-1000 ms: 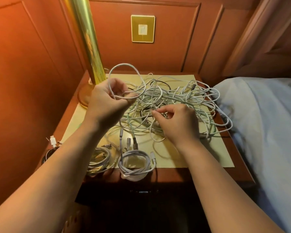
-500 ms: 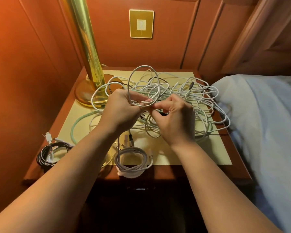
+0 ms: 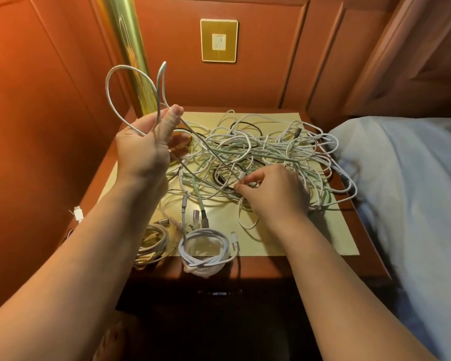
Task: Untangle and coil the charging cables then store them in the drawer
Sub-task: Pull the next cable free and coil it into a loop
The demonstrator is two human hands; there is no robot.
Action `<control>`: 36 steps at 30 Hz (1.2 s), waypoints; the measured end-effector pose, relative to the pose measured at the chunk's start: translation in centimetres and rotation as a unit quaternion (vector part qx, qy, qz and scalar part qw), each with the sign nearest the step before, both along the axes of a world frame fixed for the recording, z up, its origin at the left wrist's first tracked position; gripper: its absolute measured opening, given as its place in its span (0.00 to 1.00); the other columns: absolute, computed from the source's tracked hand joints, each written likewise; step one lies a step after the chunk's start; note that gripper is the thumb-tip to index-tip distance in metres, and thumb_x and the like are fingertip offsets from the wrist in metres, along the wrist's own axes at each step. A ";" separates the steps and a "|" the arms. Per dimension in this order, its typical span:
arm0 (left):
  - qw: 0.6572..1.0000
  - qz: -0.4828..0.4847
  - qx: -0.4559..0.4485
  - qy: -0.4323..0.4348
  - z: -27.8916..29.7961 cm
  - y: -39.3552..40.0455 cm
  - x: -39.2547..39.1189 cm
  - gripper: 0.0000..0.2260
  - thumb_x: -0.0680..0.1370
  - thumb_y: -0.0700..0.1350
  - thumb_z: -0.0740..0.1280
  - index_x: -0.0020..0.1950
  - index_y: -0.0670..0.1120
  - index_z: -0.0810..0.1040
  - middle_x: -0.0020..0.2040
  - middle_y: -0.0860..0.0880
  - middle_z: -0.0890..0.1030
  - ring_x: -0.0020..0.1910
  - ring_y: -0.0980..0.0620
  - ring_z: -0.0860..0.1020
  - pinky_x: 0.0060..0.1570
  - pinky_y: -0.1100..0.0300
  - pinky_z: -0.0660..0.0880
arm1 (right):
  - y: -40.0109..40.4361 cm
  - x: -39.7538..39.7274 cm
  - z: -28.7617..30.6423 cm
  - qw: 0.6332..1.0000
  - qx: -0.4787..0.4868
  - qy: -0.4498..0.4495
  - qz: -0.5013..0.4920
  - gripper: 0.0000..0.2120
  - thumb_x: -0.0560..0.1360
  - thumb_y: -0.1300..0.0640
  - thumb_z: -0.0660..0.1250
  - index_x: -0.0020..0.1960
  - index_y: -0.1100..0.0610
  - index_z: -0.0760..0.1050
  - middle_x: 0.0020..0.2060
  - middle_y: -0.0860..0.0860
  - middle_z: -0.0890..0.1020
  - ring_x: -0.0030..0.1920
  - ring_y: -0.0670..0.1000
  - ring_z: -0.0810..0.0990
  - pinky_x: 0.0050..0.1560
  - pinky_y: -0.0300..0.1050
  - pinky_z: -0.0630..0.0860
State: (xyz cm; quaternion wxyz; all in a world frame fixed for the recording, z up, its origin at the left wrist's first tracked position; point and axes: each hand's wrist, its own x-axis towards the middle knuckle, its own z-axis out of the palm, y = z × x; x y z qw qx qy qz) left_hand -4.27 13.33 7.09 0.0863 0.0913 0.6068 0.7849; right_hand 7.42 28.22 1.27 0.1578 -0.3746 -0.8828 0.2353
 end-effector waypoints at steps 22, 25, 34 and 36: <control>0.905 -0.207 0.293 -0.230 0.6 -0.5 -1.1 0.25 0.84 0.59 0.60 0.31 0.51 0.58 0.27 0.54 0.60 0.22 0.58 0.56 0.22 0.66 0.54 | -0.9 -0.1 -0.7 0.969 -0.008 0.099 0.228 0.42 0.72 0.53 0.78 0.77 0.38 0.58 0.43 0.42 0.82 0.28 0.40 0.73 0.34 0.42 0.75; 0.876 -0.223 0.352 -0.242 0.4 -0.8 -1.3 0.25 0.83 0.57 0.61 0.30 0.51 0.58 0.27 0.54 0.60 0.22 0.58 0.56 0.23 0.66 0.52 | -0.5 -0.4 -1.2 0.973 0.008 0.109 0.205 0.28 0.74 0.53 0.78 0.70 0.43 0.72 0.44 0.42 0.82 0.31 0.38 0.73 0.36 0.41 0.71; 0.948 -0.149 0.230 -0.164 0.1 -1.4 -2.3 0.25 0.82 0.58 0.64 0.29 0.51 0.61 0.27 0.54 0.61 0.25 0.56 0.56 0.25 0.63 0.56 | -0.5 -0.6 -1.3 0.950 0.023 0.273 0.146 0.17 0.79 0.53 0.73 0.66 0.44 0.80 0.46 0.41 0.84 0.28 0.45 0.75 0.28 0.38 0.68; 0.985 -0.158 0.063 -0.010 -0.1 -1.7 -2.1 0.20 0.77 0.55 0.70 0.30 0.51 0.67 0.27 0.54 0.65 0.26 0.55 0.61 0.27 0.62 0.62 | -0.6 -0.6 -1.0 0.941 -0.010 0.315 0.121 0.19 0.78 0.54 0.74 0.67 0.43 0.77 0.45 0.41 0.83 0.26 0.49 0.75 0.25 0.45 0.73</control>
